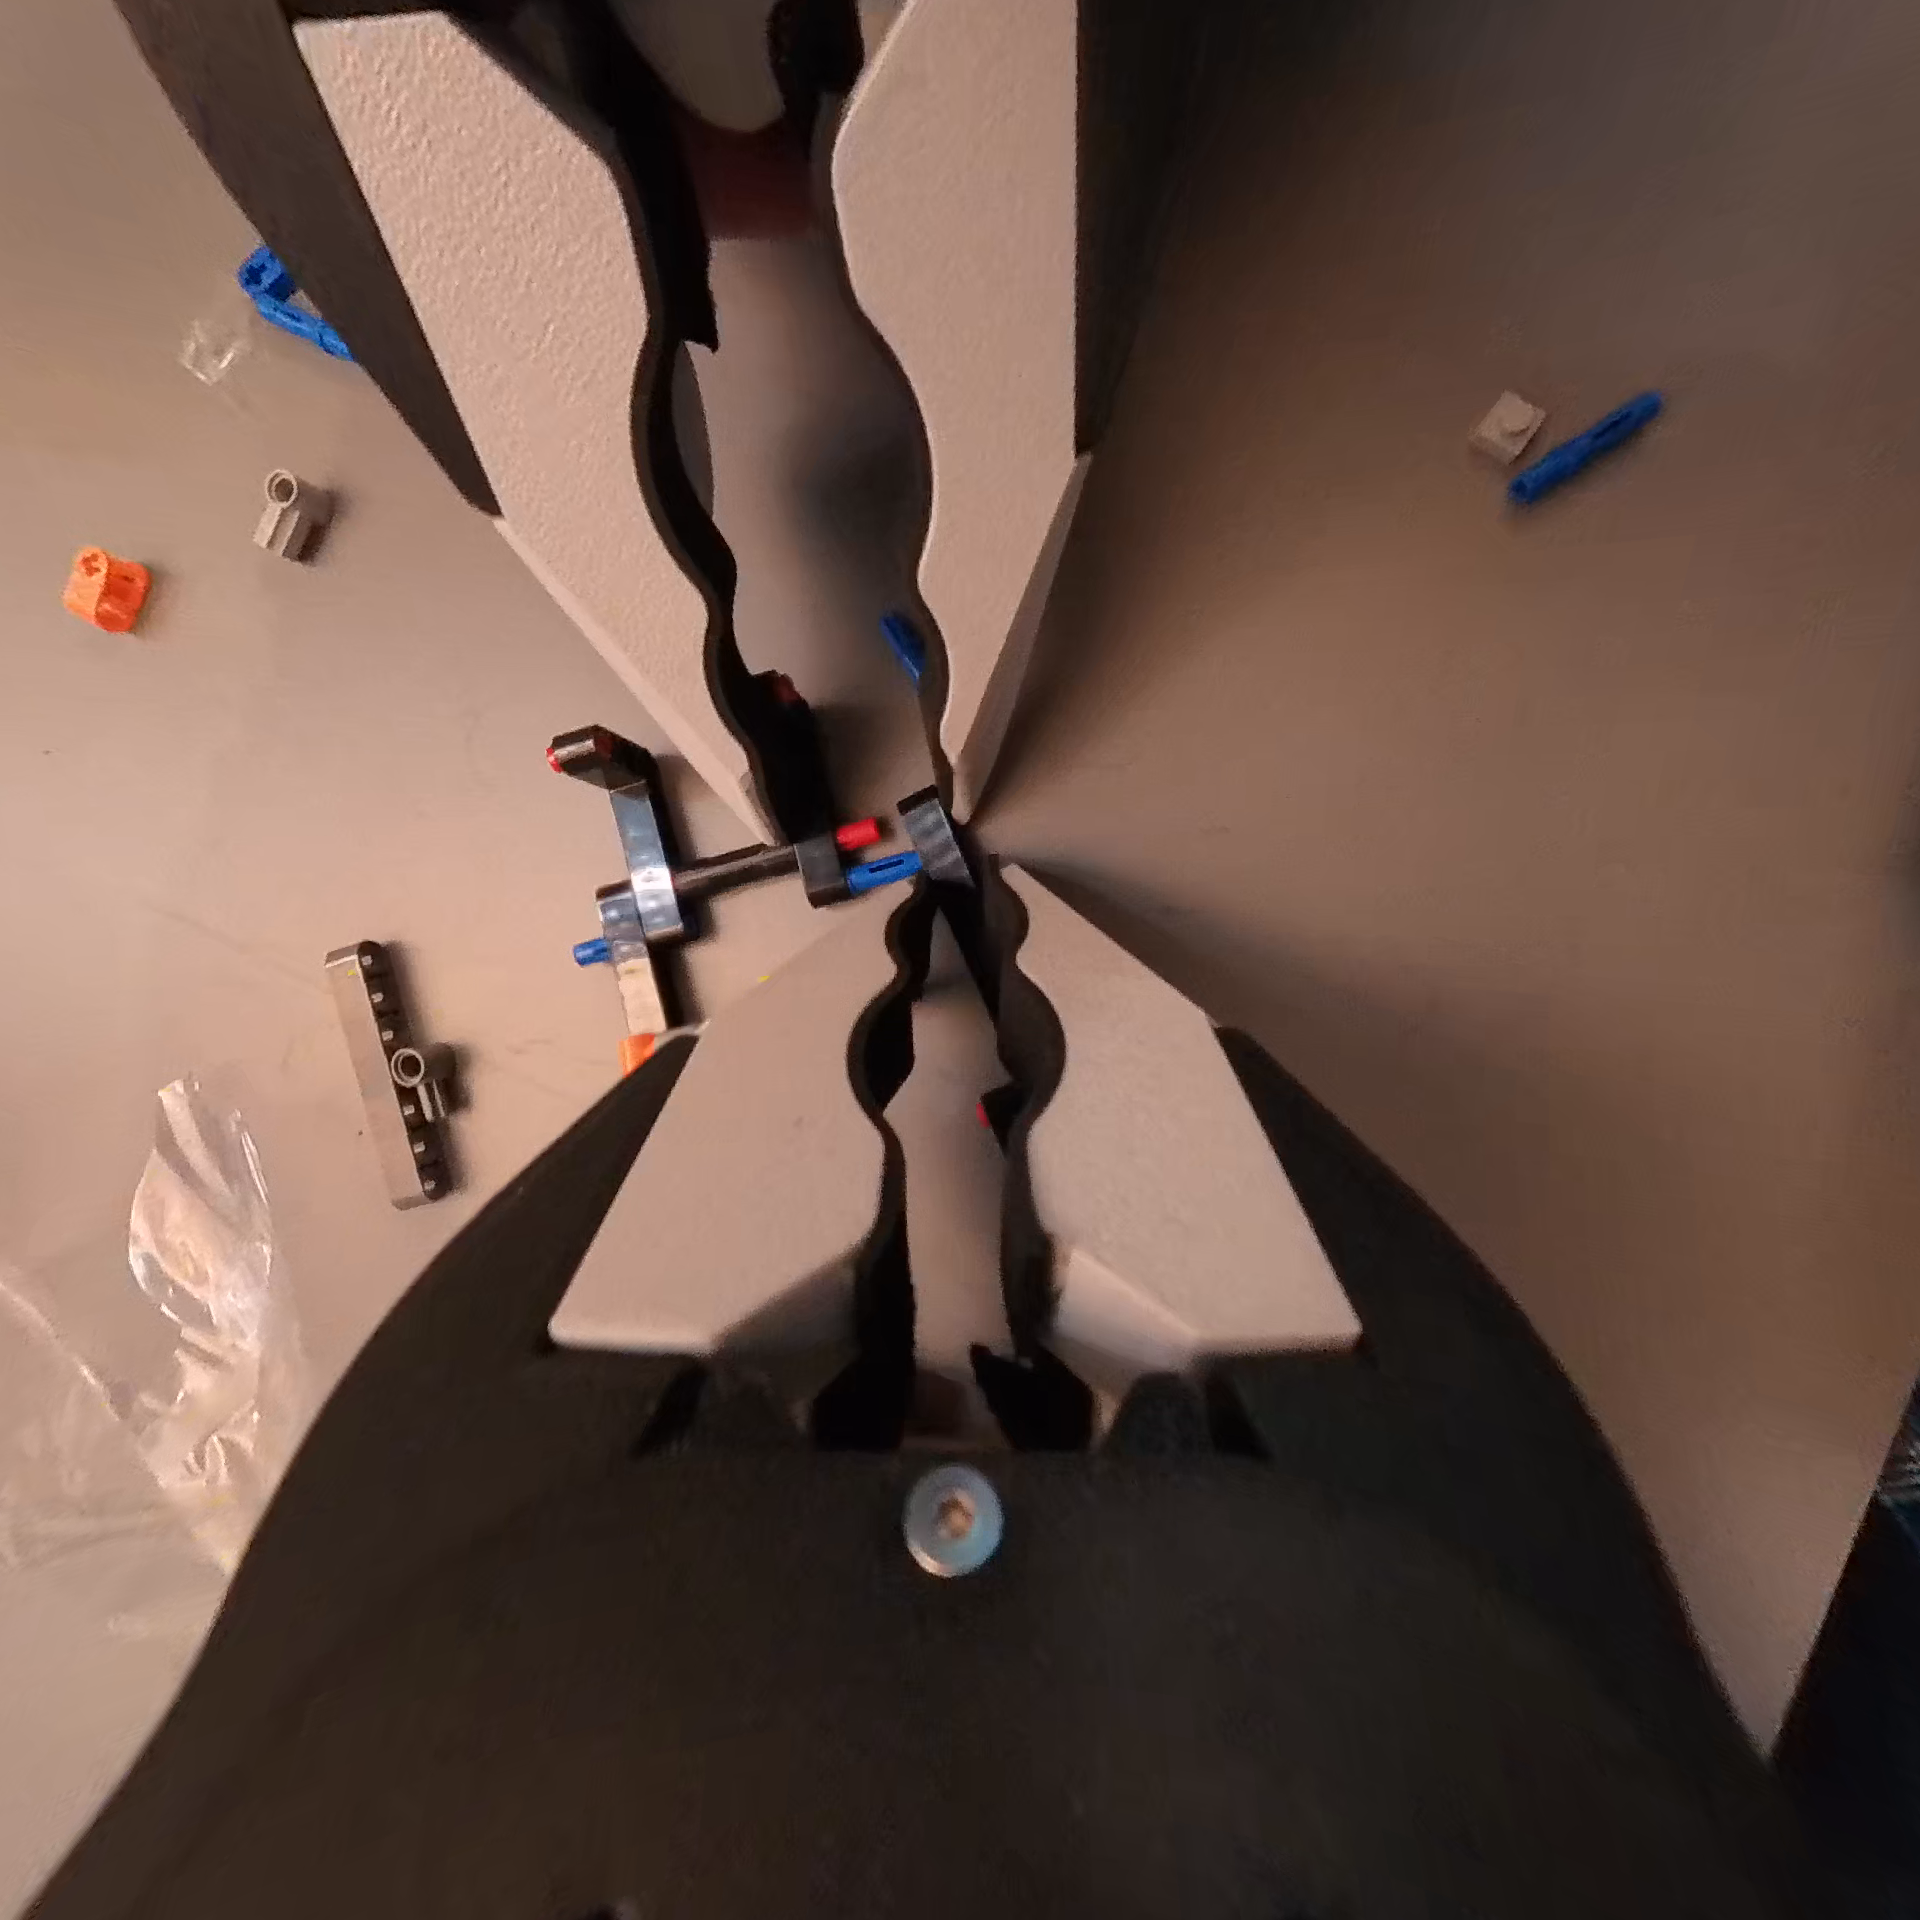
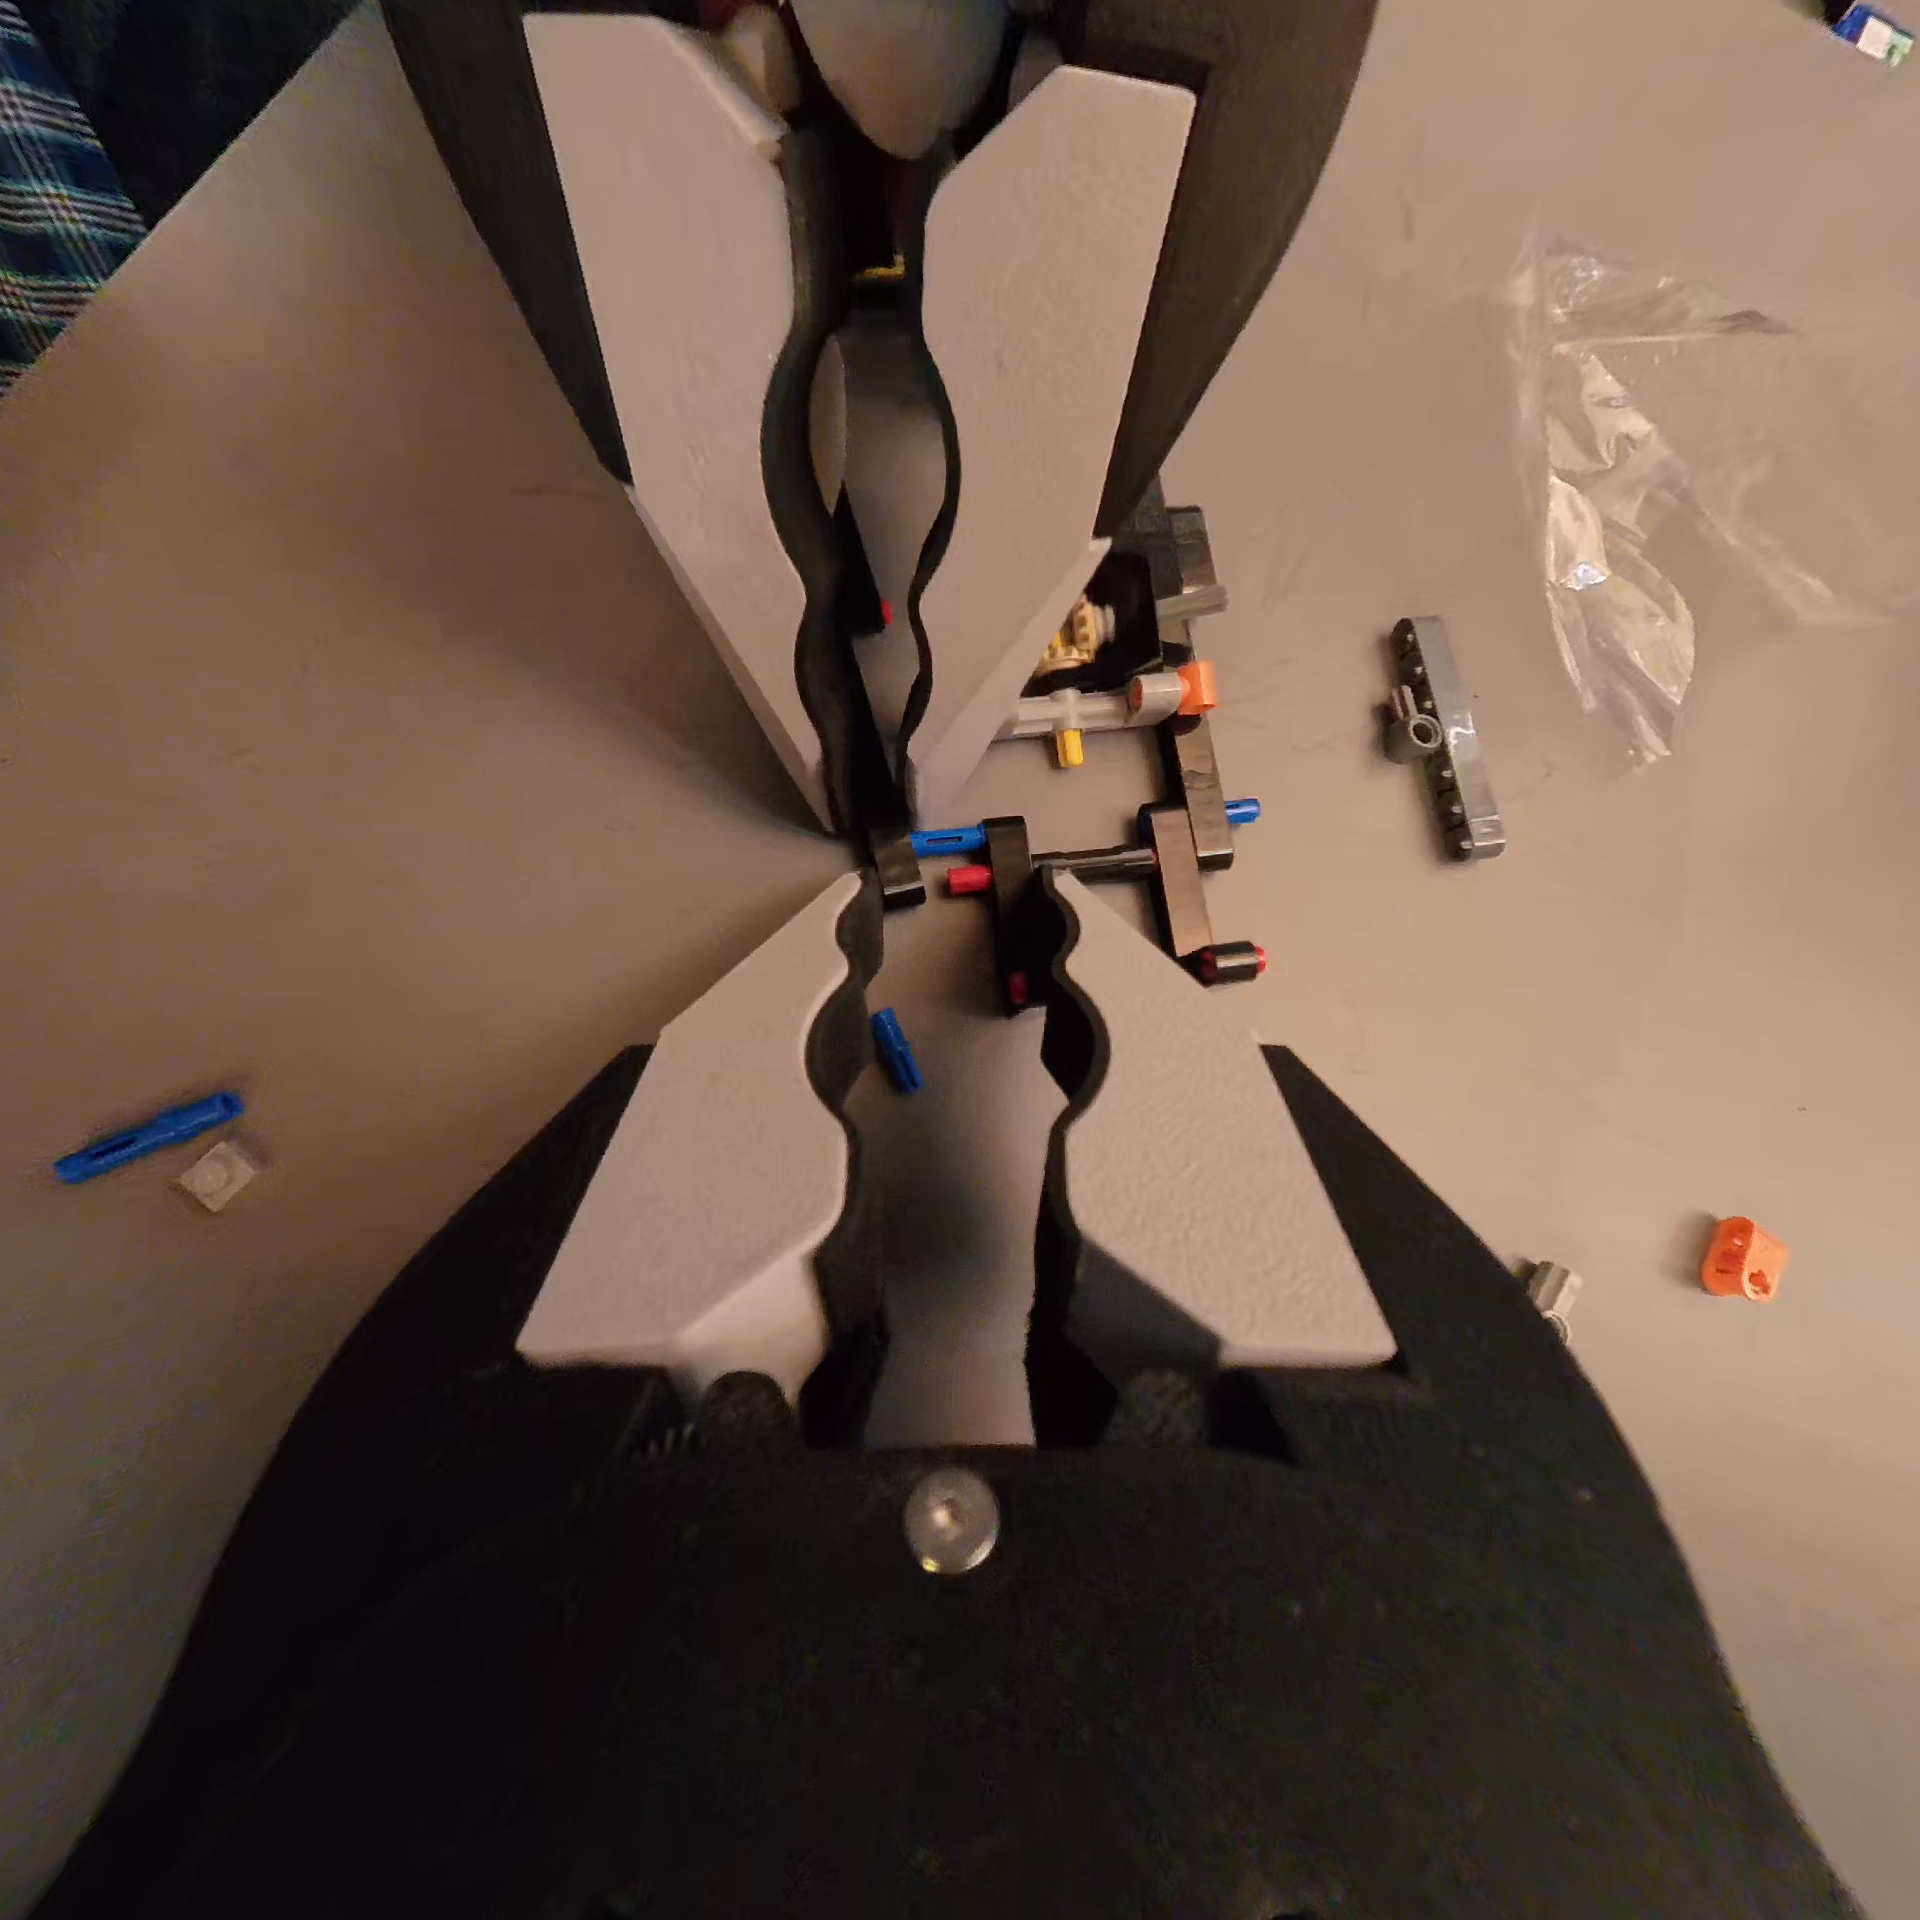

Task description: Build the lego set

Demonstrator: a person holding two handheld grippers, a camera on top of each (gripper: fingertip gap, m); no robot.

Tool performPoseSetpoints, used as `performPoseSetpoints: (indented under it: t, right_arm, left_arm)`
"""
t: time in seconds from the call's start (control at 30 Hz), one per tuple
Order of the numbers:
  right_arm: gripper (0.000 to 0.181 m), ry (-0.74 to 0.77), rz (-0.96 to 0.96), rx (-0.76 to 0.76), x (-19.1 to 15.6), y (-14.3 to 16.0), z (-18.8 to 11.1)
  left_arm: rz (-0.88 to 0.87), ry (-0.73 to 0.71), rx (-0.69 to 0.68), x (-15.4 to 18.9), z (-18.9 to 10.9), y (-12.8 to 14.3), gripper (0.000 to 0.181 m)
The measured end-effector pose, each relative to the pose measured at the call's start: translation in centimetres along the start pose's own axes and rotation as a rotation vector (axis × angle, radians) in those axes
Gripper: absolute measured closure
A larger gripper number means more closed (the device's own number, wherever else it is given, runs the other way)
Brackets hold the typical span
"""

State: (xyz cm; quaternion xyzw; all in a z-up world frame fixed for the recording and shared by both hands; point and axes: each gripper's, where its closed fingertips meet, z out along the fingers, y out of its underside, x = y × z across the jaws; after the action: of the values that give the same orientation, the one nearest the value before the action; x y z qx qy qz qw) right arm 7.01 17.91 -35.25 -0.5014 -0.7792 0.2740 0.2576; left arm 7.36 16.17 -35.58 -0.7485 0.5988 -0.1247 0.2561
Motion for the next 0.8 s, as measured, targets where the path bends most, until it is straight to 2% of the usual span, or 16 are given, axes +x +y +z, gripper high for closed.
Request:
performPoseSetpoints:
  t: [0.2,0.23,0.27,0.47,0.53,0.63,0.8]
  right_arm:
    - [0.160,0.011,0.002,0.007,0.3,0.0,0.0]
    - [0.159,0.010,0.004,0.009,0.2,0.0,0.0]
    - [0.159,0.010,0.003,0.008,0.2,-0.1,0.1]
    - [0.161,0.012,0.000,0.002,0.2,-0.1,0.2]
    - [0.161,0.010,-0.002,0.002,0.1,-0.1,0.2]
    - [0.161,0.008,-0.002,0.006,0.1,-0.2,0.2]
    - [0.161,0.002,0.004,0.016,0.1,-0.2,0.2]
  left_arm:
    - [-0.021,-0.062,0.017,0.0,-0.2,0.1,0.169]
    - [-0.021,-0.080,0.024,-0.2,-0.3,0.1,0.163]
    - [-0.019,-0.125,0.032,-0.8,-0.5,0.0,0.144]
    - [-0.033,-0.145,0.024,-0.8,-0.6,0.0,0.133]
    - [-0.043,-0.136,0.021,-1.1,-0.4,-0.1,0.134]
    - [-0.074,-0.048,0.006,-0.7,-0.2,0.0,0.143]
    - [-0.045,0.000,0.016,-0.7,-0.1,0.0,0.143]
